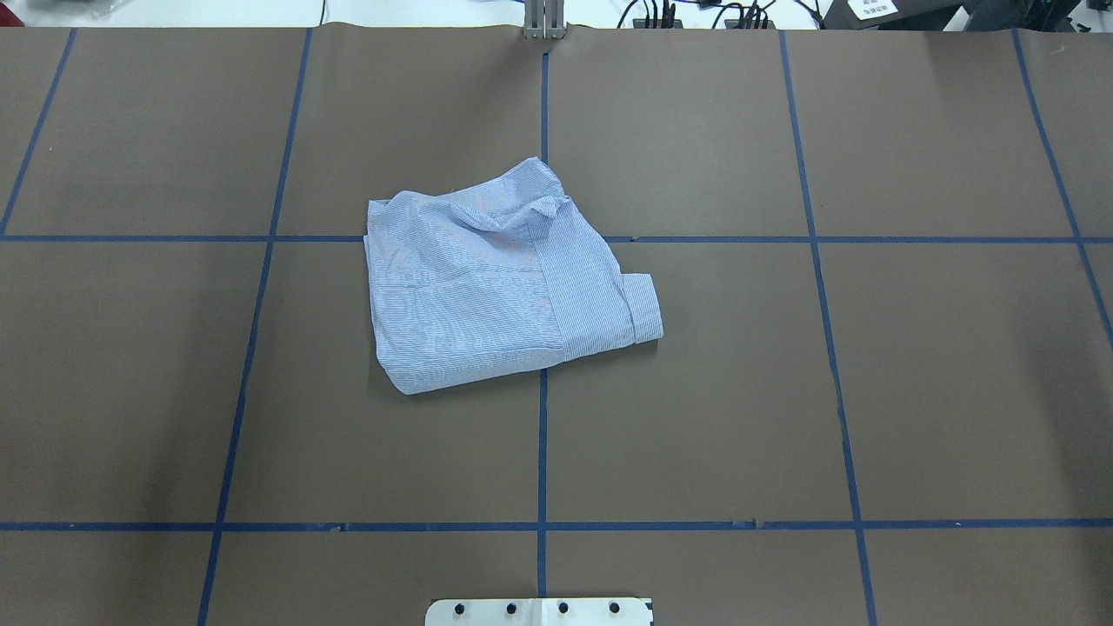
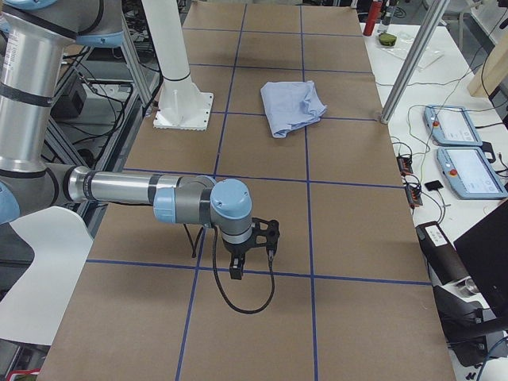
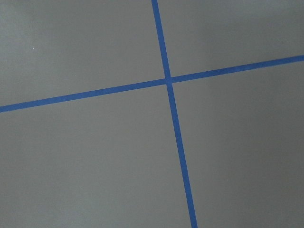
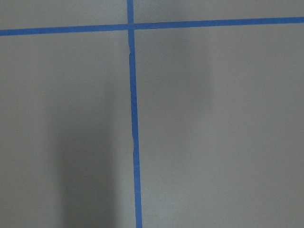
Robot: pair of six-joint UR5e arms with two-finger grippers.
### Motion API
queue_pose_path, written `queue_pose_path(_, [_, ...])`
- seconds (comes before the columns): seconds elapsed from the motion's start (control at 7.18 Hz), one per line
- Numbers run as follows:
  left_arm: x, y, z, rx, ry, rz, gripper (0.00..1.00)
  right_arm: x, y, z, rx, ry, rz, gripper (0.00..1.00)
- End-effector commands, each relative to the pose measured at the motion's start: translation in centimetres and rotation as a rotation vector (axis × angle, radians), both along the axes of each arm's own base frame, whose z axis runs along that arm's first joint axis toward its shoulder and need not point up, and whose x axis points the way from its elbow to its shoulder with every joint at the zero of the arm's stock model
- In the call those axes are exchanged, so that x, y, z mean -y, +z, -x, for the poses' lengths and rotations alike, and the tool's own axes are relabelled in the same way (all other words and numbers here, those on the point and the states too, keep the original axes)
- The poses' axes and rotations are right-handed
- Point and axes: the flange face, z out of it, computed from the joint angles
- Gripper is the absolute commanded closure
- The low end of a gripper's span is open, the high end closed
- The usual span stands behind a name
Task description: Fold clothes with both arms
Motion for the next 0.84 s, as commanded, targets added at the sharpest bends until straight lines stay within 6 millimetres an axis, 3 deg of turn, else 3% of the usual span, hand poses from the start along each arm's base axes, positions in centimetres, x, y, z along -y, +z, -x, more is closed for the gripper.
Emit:
queue_pose_path(0.0, [-0.40, 0.34, -0.02, 0.000, 0.001, 0.007, 0.00, 0.04, -0.07, 0.01, 0.001, 0.000, -0.001, 0.00])
queue_pose_path(0.7, [-0.44, 0.73, -0.08, 0.001, 0.002, 0.014, 0.00, 0.12, -0.89, -0.01, -0.001, 0.000, -0.021, 0.00])
